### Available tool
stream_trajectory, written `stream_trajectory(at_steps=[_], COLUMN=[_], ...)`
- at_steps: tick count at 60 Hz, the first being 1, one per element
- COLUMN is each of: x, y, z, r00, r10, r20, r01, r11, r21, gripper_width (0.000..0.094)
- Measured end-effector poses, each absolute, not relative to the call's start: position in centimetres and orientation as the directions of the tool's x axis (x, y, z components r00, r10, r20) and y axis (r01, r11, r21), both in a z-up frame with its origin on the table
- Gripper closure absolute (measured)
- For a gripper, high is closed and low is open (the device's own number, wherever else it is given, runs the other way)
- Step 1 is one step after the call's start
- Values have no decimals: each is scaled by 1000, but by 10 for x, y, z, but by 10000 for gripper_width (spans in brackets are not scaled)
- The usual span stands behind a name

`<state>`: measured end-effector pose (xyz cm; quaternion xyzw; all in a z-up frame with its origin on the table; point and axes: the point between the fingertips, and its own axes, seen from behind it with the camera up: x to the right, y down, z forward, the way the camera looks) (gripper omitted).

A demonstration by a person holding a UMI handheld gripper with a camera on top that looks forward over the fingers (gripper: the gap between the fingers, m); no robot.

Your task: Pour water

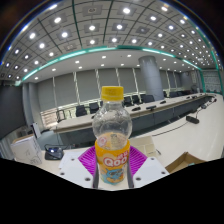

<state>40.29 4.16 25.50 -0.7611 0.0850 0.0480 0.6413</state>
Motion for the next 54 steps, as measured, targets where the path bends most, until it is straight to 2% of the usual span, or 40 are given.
stream_trajectory(at_steps=[6,9,10,19,32,40,47,49,52,53,54], x=[429,438,442,455,470,470,469,468,466,465,465], y=[46,50,57,63,41,39,35,35,33,32,32], z=[218,194,176,114,62,64,60,57,59,60,60], r00=[995,995,995,995,991,992,992,992,991,991,991], r10=[-93,-100,-101,-102,-134,-129,-129,-130,-132,-133,-135], r20=[-43,-25,-19,2,-14,-8,-1,-3,-14,-18,-21], r01=[-62,-49,-44,-31,-64,-53,-49,-54,-67,-71,-75], r11=[-217,-247,-253,-321,-376,-344,-370,-389,-402,-405,-408], r21=[-974,-968,-966,-947,-924,-938,-928,-920,-913,-912,-910], gripper_width=[540,542,541,541,542,528,404,320,91,65,96])
